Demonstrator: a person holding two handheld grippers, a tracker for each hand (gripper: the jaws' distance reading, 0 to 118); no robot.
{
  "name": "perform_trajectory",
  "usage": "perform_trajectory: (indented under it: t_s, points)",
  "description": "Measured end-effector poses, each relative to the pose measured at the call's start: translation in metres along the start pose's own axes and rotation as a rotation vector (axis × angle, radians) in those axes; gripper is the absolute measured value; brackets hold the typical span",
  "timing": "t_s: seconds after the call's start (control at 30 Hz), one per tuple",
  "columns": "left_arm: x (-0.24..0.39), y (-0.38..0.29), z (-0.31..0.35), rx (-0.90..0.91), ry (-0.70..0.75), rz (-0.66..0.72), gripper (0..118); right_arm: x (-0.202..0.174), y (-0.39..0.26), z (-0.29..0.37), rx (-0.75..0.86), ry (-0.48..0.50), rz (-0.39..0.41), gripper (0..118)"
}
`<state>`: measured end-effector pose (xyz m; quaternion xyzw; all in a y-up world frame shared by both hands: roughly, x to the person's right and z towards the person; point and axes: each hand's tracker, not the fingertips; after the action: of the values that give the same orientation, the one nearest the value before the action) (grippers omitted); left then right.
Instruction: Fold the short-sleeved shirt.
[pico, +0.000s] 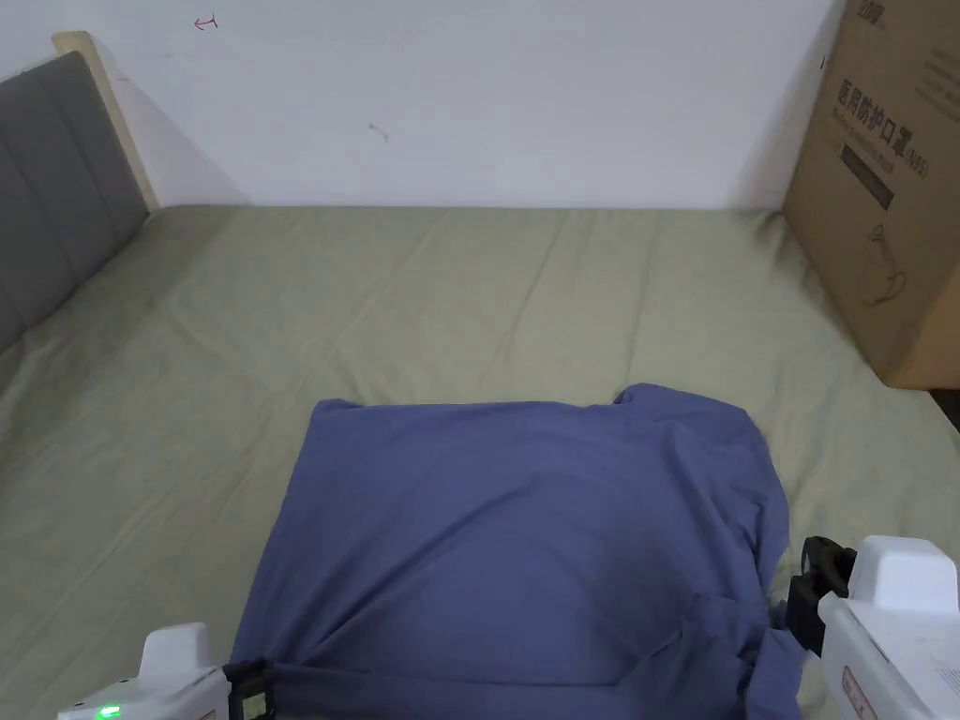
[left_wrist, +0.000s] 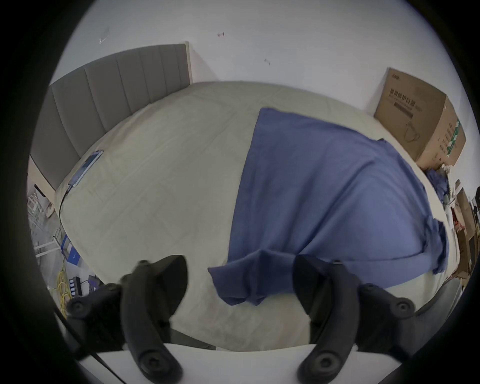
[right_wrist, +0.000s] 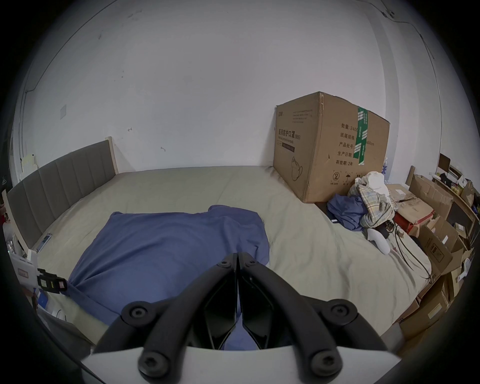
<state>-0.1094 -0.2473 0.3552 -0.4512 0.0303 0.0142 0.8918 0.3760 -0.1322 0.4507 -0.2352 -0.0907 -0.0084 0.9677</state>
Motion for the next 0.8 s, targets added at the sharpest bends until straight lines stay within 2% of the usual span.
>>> perform_trajectory:
  t_s: [0.07, 0.1, 0.13, 0.17, 0.23, 0.27, 0.3, 0.33, 0.37, 0.4, 0.53, 0.7, 0.77, 0.8]
  points:
    - [-0.004, -0.002, -0.015, -0.036, -0.060, -0.015, 24, 0.001, -0.004, -0.001, -0.017, -0.005, 0.005, 0]
    - [-0.006, -0.001, -0.018, -0.063, -0.114, 0.008, 10, 0.002, -0.006, -0.001, -0.029, -0.007, 0.006, 0]
    - [-0.004, -0.001, -0.015, -0.048, -0.146, 0.038, 8, 0.003, -0.008, -0.002, -0.043, -0.010, -0.001, 0]
    - [-0.001, 0.000, -0.012, -0.024, -0.086, 0.016, 6, 0.004, -0.011, -0.003, -0.056, -0.013, -0.006, 0]
    - [0.003, 0.003, -0.001, 0.014, -0.075, -0.011, 5, 0.008, -0.021, -0.007, -0.142, -0.027, -0.054, 9]
    - [0.004, 0.003, 0.003, 0.024, -0.078, -0.012, 4, 0.009, -0.028, -0.010, -0.174, -0.042, -0.066, 24]
    - [0.005, 0.004, 0.006, 0.036, -0.081, -0.013, 4, 0.010, -0.034, -0.013, -0.204, -0.040, -0.068, 55]
    - [0.005, 0.005, 0.010, 0.051, -0.084, -0.015, 4, 0.012, -0.042, -0.016, -0.240, -0.037, -0.075, 78]
    - [0.005, 0.006, 0.014, 0.063, -0.085, -0.020, 4, 0.014, -0.052, -0.022, -0.294, -0.037, -0.081, 92]
    - [0.006, 0.007, 0.015, 0.068, -0.084, -0.022, 4, 0.016, -0.060, -0.026, -0.313, -0.048, -0.087, 94]
    - [0.010, 0.012, 0.022, 0.083, -0.086, -0.033, 4, 0.014, -0.087, -0.039, -0.402, -0.031, -0.097, 93]
    - [0.009, 0.012, 0.019, 0.085, -0.085, -0.031, 4, 0.007, -0.107, -0.053, -0.447, -0.003, -0.073, 73]
    - [0.010, 0.013, 0.022, 0.085, -0.085, -0.027, 4, 0.006, -0.108, -0.054, -0.445, 0.005, -0.074, 34]
    - [0.010, 0.013, 0.022, 0.084, -0.087, -0.024, 4, 0.007, -0.110, -0.055, -0.442, 0.010, -0.073, 4]
